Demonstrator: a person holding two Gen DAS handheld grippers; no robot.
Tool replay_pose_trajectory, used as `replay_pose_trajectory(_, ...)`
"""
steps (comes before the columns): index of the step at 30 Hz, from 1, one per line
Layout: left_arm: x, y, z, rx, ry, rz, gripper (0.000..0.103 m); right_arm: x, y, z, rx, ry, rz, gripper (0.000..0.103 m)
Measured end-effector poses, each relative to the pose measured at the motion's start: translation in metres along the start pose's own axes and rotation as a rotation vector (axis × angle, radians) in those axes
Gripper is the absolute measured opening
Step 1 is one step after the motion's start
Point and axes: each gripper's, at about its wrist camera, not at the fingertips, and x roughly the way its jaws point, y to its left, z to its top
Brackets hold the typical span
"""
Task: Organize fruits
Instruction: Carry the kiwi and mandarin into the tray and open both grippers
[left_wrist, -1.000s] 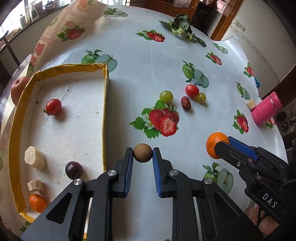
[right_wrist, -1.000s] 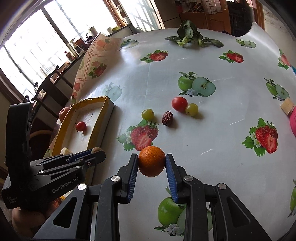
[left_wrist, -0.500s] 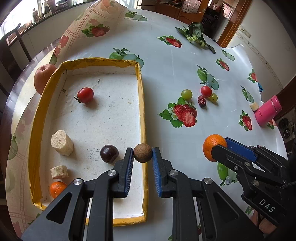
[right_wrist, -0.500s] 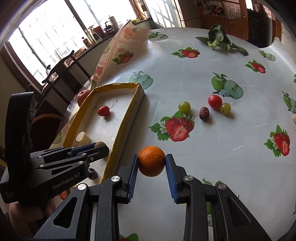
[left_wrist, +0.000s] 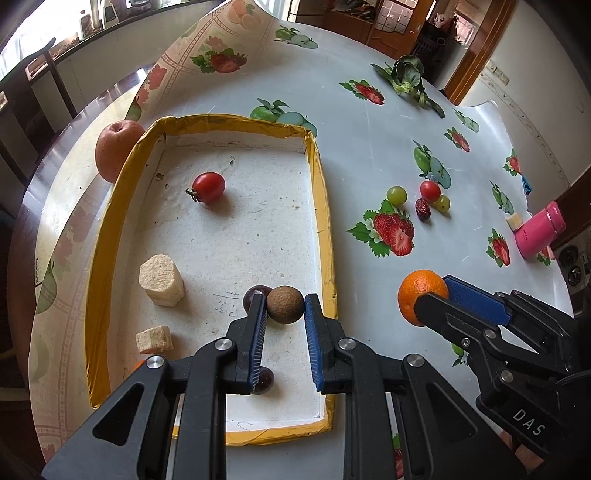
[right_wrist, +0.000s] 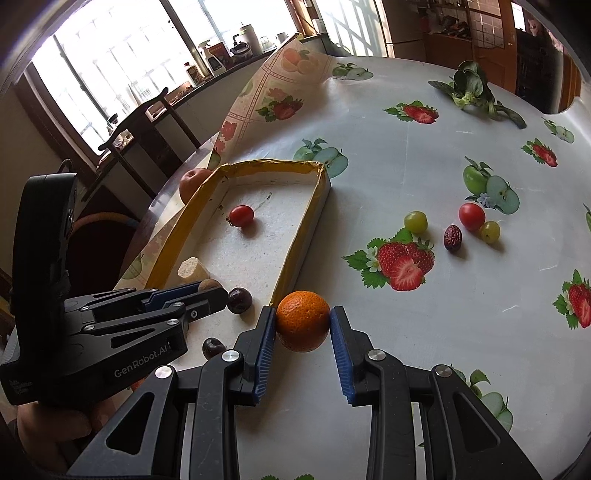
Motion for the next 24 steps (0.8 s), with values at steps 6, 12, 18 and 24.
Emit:
replay_pose_trajectory(6, 0.0, 0.008, 0.001, -0.011, -0.001, 0.006, 0.018, 0.005, 0.008, 0.004, -0.016, 0.006, 0.007, 0.031)
replay_pose_trajectory(12, 0.0, 0.014, 0.003, -0.022, 0.0, 0.008, 0.018, 0.008, 0.015, 0.011, -0.03, 0.007, 0.014, 0.031)
replay_pose_trajectory(18, 0.001, 0.022, 0.006, -0.035, 0.004, 0.014, 0.018, 0.012, 0.021, 0.018, -0.04, 0.008, 0.022, 0.031)
replay_pose_trajectory(24, 0.004, 0.033, 0.012, -0.049, 0.003, 0.026, 0.018, 0.022, 0.028, 0.024, -0.051, 0.018, 0.031, 0.031)
